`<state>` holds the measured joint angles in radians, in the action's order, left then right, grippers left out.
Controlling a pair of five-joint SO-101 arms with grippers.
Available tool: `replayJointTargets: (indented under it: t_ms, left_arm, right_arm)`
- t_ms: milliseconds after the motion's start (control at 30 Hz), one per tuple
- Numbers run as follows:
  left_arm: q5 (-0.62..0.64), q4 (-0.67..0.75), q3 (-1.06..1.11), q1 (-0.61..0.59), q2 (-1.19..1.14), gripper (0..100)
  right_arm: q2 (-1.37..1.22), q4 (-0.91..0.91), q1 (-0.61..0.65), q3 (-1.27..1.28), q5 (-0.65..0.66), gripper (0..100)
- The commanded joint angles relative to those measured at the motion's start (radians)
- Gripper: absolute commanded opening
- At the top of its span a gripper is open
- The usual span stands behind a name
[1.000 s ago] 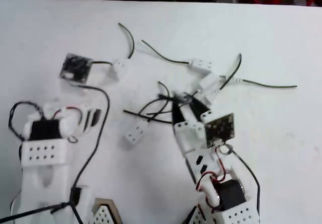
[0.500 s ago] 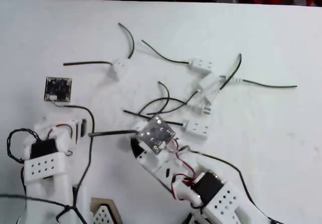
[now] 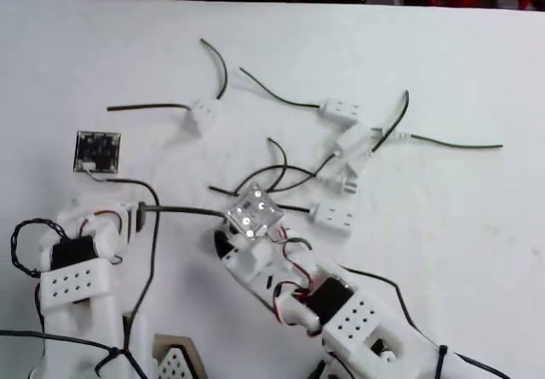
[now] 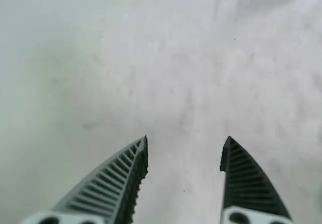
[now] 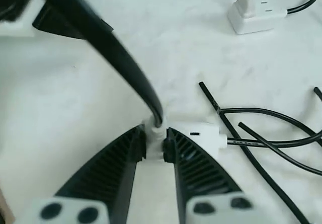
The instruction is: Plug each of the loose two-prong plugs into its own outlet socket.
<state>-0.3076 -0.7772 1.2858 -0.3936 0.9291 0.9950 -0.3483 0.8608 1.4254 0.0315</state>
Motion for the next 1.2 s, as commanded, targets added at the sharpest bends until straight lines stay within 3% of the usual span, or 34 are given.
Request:
replayJointTargets:
  t_ms: [0, 267, 1167]
  left_arm:
    - [0.011, 0.018, -0.003, -0.004, 0.021, 24]
    - [0.011, 0.018, -0.002, -0.004, 0.021, 24]
    - [0.009, 0.02, 0.009, -0.004, 0.022, 24]
  right_arm:
    - [-0.073, 0.079, 0.005, -0.021, -0.011, 1.7]
    - [-0.186, 0.183, -0.062, -0.023, -0.011, 1.7]
    - [-0.209, 0.229, -0.025, -0.018, -0.012, 1.7]
